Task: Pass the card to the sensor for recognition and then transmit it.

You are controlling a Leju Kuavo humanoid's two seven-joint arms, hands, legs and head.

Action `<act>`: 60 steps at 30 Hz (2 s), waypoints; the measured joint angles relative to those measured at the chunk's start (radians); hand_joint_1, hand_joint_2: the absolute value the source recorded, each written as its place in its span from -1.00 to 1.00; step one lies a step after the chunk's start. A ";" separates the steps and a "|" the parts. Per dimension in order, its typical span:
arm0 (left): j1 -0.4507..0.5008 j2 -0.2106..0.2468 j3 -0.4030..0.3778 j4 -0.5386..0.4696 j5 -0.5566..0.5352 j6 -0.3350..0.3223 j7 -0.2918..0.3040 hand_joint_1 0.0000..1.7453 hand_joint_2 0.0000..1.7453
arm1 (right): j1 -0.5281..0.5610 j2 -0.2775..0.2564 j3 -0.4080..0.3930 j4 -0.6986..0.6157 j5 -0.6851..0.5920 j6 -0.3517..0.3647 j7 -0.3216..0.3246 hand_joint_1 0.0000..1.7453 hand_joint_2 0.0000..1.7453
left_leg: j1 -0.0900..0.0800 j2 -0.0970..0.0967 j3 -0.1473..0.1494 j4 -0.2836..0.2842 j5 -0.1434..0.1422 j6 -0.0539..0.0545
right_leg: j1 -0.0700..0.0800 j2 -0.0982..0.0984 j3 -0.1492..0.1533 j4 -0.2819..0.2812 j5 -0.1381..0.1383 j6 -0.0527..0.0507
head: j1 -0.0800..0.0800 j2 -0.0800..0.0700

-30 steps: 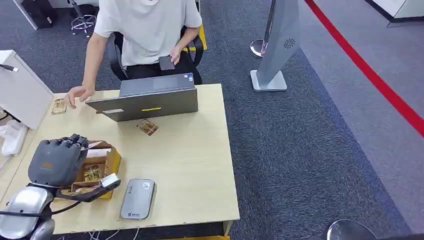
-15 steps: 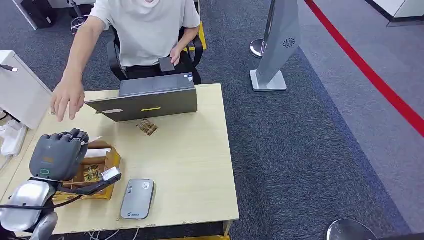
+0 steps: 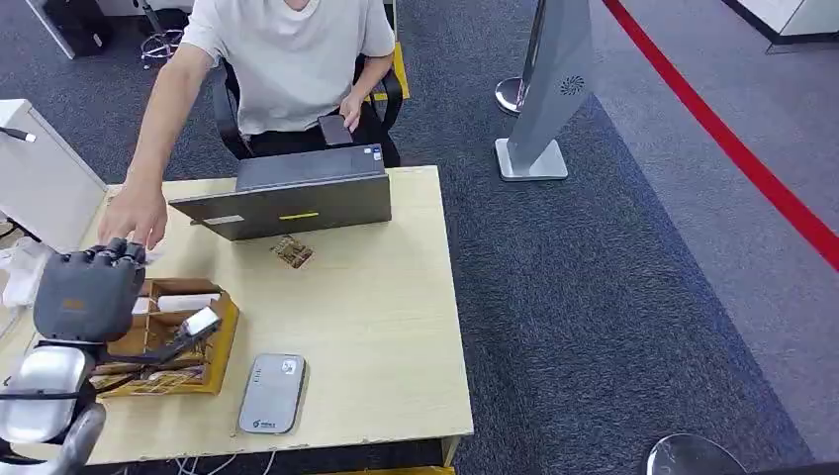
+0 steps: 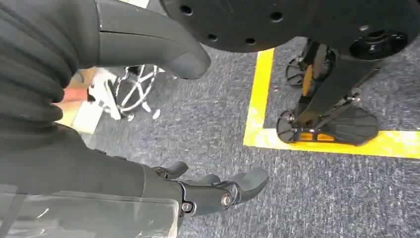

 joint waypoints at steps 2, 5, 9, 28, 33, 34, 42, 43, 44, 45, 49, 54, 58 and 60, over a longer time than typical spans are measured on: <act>-0.022 0.000 0.023 0.041 -0.005 0.016 -0.006 1.00 1.00 | -0.001 0.000 0.007 0.000 0.001 0.000 0.000 -1.00 1.00 | 0.000 0.000 0.000 0.000 0.000 -0.001 | 0.000 0.000 0.000 0.000 0.000 0.000 | 0.000 0.000; -0.034 -0.001 0.040 0.076 -0.006 0.024 -0.009 1.00 1.00 | -0.001 0.000 0.013 0.000 0.001 -0.001 0.000 -1.00 1.00 | 0.000 0.000 0.000 0.000 0.001 -0.001 | 0.000 0.000 0.000 0.000 0.000 0.000 | 0.000 0.000; -0.036 -0.003 0.052 0.099 -0.007 0.027 -0.014 1.00 1.00 | -0.003 0.000 0.019 0.000 0.001 -0.001 0.000 -1.00 1.00 | 0.000 0.000 0.000 0.000 0.000 -0.001 | 0.000 0.001 0.000 0.000 0.000 0.000 | 0.000 0.000; -0.046 -0.004 0.054 0.133 -0.007 0.028 -0.015 1.00 1.00 | -0.003 0.000 0.021 -0.003 0.001 -0.001 0.001 -1.00 1.00 | 0.000 0.001 0.000 0.000 0.000 -0.001 | 0.000 0.001 -0.001 0.000 0.000 0.000 | 0.000 0.000; -0.048 -0.004 0.054 0.133 -0.007 0.028 -0.015 1.00 1.00 | -0.004 0.000 0.021 -0.003 0.001 -0.001 0.001 -1.00 1.00 | 0.000 0.001 -0.001 0.000 0.000 -0.001 | 0.000 0.001 -0.001 0.000 0.000 0.000 | 0.000 0.000; -0.048 -0.004 0.054 0.133 -0.007 0.028 -0.015 1.00 1.00 | -0.003 0.000 0.021 -0.003 0.001 -0.001 0.001 -1.00 1.00 | 0.000 0.001 -0.001 0.000 0.000 -0.001 | 0.000 0.001 -0.001 0.000 0.000 0.000 | 0.000 0.000; -0.048 -0.004 0.054 0.133 -0.007 0.029 -0.015 1.00 1.00 | -0.004 0.000 0.021 -0.003 0.001 -0.001 0.001 -1.00 1.00 | 0.000 0.001 -0.001 0.000 0.000 -0.001 | 0.000 0.001 -0.001 0.000 0.000 0.000 | 0.000 0.000; -0.048 -0.004 0.054 0.133 -0.007 0.029 -0.015 1.00 1.00 | -0.003 0.000 0.021 -0.003 0.001 -0.001 0.001 -1.00 1.00 | 0.000 0.001 -0.001 0.000 0.000 -0.001 | 0.000 0.001 -0.001 0.000 0.000 0.000 | 0.000 0.000; -0.048 -0.004 0.054 0.133 -0.007 0.029 -0.015 1.00 1.00 | -0.003 0.000 0.021 -0.003 0.001 -0.001 0.001 -1.00 1.00 | 0.000 0.001 -0.001 0.000 0.000 -0.001 | 0.000 0.001 -0.001 0.000 0.000 0.000 | 0.000 0.000; -0.048 -0.004 0.054 0.133 -0.007 0.029 -0.015 1.00 1.00 | -0.003 0.000 0.021 -0.003 0.001 -0.001 0.001 -1.00 1.00 | 0.000 0.001 0.000 0.000 0.000 -0.001 | 0.000 0.001 -0.001 0.000 0.000 0.000 | 0.000 0.000; -0.043 -0.006 0.054 0.131 0.061 0.001 -0.062 1.00 1.00 | -0.003 0.000 0.021 -0.004 -0.005 -0.002 0.005 -1.00 1.00 | 0.000 0.000 -0.001 0.000 0.000 -0.001 | 0.000 0.001 0.000 0.000 0.000 0.000 | 0.000 0.000; 0.075 -0.013 0.059 0.009 0.106 -0.036 -0.068 1.00 1.00 | 0.002 0.008 0.021 -0.004 -0.018 -0.004 0.002 -1.00 1.00 | 0.000 0.004 0.000 0.000 -0.001 -0.001 | 0.000 0.004 -0.001 0.000 -0.001 0.000 | 0.000 0.000; 0.132 -0.013 0.066 -0.051 0.113 -0.037 -0.068 1.00 1.00 | 0.002 0.011 0.021 -0.003 -0.018 -0.004 0.001 -1.00 1.00 | 0.000 0.003 -0.001 0.000 -0.002 0.000 | 0.000 0.003 -0.001 0.000 -0.001 0.000 | 0.000 0.000; 0.146 -0.012 0.070 -0.071 0.114 -0.037 -0.068 1.00 1.00 | 0.002 0.011 0.021 -0.003 -0.018 -0.004 0.001 -1.00 1.00 | 0.000 0.003 -0.001 0.000 -0.002 0.000 | 0.000 0.003 -0.001 0.000 -0.001 0.000 | 0.000 0.000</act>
